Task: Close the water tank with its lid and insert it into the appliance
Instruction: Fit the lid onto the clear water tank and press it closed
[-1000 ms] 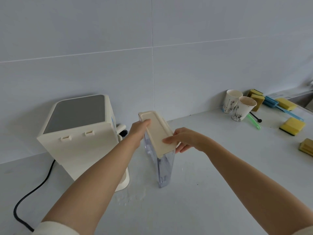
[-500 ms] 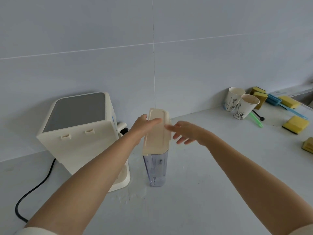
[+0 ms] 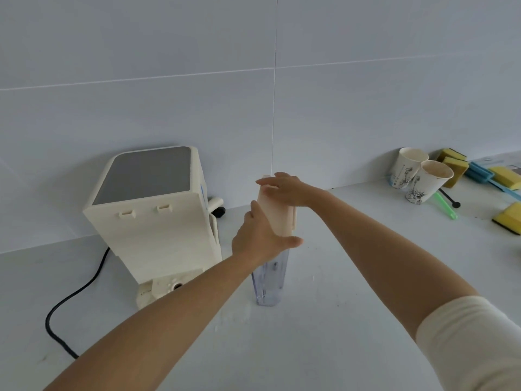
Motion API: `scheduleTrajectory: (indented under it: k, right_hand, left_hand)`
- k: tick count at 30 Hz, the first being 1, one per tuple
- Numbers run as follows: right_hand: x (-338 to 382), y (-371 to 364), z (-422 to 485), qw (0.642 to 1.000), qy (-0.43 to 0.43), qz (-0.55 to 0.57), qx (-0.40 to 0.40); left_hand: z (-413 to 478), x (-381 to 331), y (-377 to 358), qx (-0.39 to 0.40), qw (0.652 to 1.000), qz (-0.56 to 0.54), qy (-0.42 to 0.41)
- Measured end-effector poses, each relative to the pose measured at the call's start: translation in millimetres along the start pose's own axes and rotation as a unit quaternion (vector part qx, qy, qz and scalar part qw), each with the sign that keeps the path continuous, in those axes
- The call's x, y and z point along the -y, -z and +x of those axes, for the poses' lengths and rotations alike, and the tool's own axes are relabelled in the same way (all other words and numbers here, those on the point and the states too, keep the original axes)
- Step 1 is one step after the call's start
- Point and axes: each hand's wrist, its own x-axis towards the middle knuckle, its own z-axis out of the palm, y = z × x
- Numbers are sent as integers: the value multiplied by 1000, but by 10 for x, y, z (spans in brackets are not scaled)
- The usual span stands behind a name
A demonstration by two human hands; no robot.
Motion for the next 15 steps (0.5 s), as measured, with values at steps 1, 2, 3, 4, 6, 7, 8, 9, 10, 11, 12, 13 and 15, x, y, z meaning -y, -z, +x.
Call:
scheduleTrajectory:
  k: [1, 2, 3, 4, 6, 7, 8, 9, 10, 11, 12, 13, 15]
  right_hand:
    - [4, -3, 4, 1000, -1, -7, -5]
    - [5, -1, 5, 1000, -3, -14, -11]
    - [-1, 0, 9, 1000, -4, -25, -16]
    - [-6, -2, 14, 999, -7, -37, -20]
    - [-22, 2, 13, 997, -9, -69, -31]
    - [-28, 7, 12, 996, -11, -83, -37]
    - [-41, 15, 10, 995, -15, -94, -41]
    - [-55, 27, 7, 994, -19, -100, -44]
    - [-74, 40, 5, 993, -25, -102, -46]
    - [-96, 55, -3, 993, -32, -103, -50]
    - [-124, 72, -9, 993, -38, -101, -54]
    - [-155, 89, -15, 993, -40, -98, -57]
    - [-211, 118, -41, 994, -41, -77, -58]
  left_hand:
    - [0, -1, -4, -3, 1000, 15, -1]
    - [4, -1, -5, -5, 1000, 23, -2]
    - [11, 0, -3, -5, 1000, 27, -3]
    - [21, 3, 3, -4, 1000, 28, -4]
    - [50, 17, 19, -3, 999, 32, -6]
    - [64, 27, 30, -3, 999, 35, -5]
    - [76, 37, 44, 0, 999, 38, -4]
    - [84, 45, 66, 2, 999, 41, -4]
    - [89, 54, 95, 4, 999, 45, -5]
    - [95, 62, 130, 6, 999, 52, -6]
    - [101, 72, 170, 7, 998, 59, -9]
    - [108, 84, 211, 8, 998, 65, -11]
    - [134, 119, 290, 13, 998, 63, -18]
